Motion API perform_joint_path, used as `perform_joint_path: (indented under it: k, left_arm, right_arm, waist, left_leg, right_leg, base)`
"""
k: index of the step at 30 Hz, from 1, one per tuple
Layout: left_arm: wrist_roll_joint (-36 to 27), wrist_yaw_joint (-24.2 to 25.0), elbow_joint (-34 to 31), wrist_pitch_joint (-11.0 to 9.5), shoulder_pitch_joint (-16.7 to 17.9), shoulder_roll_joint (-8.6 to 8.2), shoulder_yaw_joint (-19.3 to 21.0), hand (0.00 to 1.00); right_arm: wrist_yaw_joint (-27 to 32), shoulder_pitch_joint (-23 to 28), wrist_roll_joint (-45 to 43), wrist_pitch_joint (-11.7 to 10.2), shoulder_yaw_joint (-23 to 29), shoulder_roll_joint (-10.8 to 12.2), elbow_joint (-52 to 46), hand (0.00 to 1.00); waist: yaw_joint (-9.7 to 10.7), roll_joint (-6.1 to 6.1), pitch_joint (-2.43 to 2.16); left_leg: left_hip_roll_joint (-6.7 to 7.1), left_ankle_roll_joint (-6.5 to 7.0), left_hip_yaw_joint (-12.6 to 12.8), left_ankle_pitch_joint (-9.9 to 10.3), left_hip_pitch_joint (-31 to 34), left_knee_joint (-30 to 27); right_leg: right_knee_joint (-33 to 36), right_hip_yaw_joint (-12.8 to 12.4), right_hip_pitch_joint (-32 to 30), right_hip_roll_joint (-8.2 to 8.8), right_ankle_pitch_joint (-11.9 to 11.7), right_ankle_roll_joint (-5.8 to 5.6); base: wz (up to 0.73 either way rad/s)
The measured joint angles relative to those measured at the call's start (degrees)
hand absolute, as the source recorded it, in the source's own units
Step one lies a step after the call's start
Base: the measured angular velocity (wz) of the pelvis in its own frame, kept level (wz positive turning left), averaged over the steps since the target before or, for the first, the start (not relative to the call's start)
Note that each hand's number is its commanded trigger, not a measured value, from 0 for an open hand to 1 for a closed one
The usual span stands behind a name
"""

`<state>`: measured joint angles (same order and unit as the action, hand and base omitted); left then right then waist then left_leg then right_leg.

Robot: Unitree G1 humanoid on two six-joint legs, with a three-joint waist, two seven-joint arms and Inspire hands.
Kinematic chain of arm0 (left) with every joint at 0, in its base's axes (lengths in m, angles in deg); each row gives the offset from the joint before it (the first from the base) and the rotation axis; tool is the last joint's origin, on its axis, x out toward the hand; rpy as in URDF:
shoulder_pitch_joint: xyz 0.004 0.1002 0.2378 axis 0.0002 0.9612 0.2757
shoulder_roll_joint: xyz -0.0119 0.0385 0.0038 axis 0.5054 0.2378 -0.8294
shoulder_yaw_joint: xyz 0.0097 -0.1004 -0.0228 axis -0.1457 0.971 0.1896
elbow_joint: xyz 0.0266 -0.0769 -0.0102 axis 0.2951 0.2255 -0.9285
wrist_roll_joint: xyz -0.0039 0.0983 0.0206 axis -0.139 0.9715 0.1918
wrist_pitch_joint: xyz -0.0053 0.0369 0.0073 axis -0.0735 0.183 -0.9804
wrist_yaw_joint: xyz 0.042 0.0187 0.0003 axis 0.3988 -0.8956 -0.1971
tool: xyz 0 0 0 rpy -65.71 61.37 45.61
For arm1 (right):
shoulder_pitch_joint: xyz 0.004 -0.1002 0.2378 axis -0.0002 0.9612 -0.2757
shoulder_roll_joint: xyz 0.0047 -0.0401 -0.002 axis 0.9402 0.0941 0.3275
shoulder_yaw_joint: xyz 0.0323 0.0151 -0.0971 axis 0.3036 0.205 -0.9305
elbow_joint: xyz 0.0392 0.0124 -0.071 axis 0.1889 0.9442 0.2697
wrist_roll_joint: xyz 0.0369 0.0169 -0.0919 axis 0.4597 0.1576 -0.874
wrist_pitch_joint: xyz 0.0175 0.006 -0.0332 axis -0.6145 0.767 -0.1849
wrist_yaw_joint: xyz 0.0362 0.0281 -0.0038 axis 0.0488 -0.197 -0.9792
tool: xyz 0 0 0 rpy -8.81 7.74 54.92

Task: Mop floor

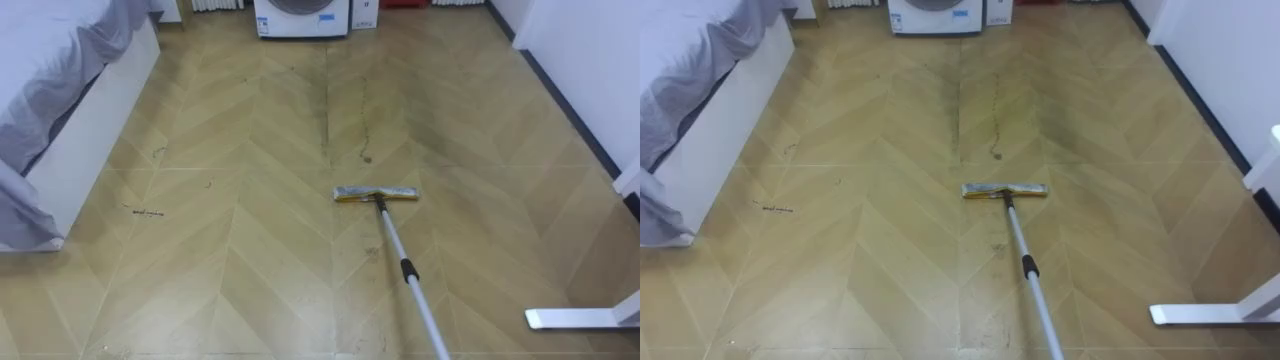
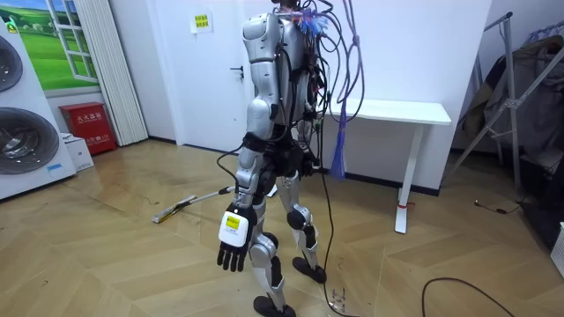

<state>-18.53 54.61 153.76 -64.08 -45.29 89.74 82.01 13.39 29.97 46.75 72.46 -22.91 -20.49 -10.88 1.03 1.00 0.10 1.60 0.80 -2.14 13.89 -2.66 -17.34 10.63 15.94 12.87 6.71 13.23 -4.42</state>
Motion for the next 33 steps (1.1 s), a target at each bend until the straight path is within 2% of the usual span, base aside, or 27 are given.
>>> perform_joint_path:
  k: [14, 21, 27, 31, 33]
  left_arm:
    - [-0.15, 0.57, -0.01, 0.77, 0.16, 0.05, 0.0, 0.0]
    - [-0.07, 2.33, -0.01, 0.91, -0.53, 0.07, -0.04, 0.0]
    - [0.02, 3.45, 0.67, 0.98, -3.84, 0.13, -0.45, 0.0]
    - [0.38, 3.46, 2.85, 0.75, -7.73, 0.85, -3.51, 0.0]
    - [0.16, 3.39, 3.51, 0.45, -9.31, 0.85, -3.83, 0.0]
  right_arm:
    - [-0.04, -0.09, 0.21, 0.29, 0.0, -0.02, 0.2, 1.0]
    - [-0.05, -2.23, 0.01, 0.37, 0.04, -0.01, 2.15, 1.0]
    - [0.0, -5.03, 0.67, 0.39, 0.12, -0.04, 4.01, 1.0]
    - [0.65, -7.94, 0.86, 0.34, 0.03, -0.27, 4.78, 1.0]
    - [1.57, -9.19, 1.56, 0.13, -0.07, -0.27, 4.73, 1.0]
  waist:
    - [-0.03, 0.0, 0.0]
    - [0.15, -0.12, -0.06]
    - [0.08, -0.52, -0.12]
    - [0.05, -1.12, -0.05]
    - [-0.01, -1.48, 0.79]
  left_leg:
    - [0.01, -0.04, -0.06, -0.03, -0.28, 0.23]
    - [-0.07, -0.03, -0.04, -0.05, 3.28, -0.64]
    - [-0.26, 0.03, -0.23, -0.05, 10.38, -3.79]
    - [-0.71, 0.13, -0.39, -0.06, 16.58, -6.48]
    - [-0.92, 0.2, -0.38, -0.13, 19.1, -7.57]
  right_leg:
    - [-0.02, -0.17, 0.01, -0.03, 0.0, 0.0]
    - [0.56, -0.24, -3.43, -0.05, -0.05, 0.09]
    - [2.73, -0.06, -9.46, -0.06, -0.08, 0.15]
    - [5.78, -0.29, -16.04, -0.2, 0.01, 0.3]
    - [7.55, -0.93, -19.06, -0.29, 0.12, 0.49]
  base:
    - [0.0]
    - [0.0]
    - [0.04]
    - [0.02]
    - [-0.07]
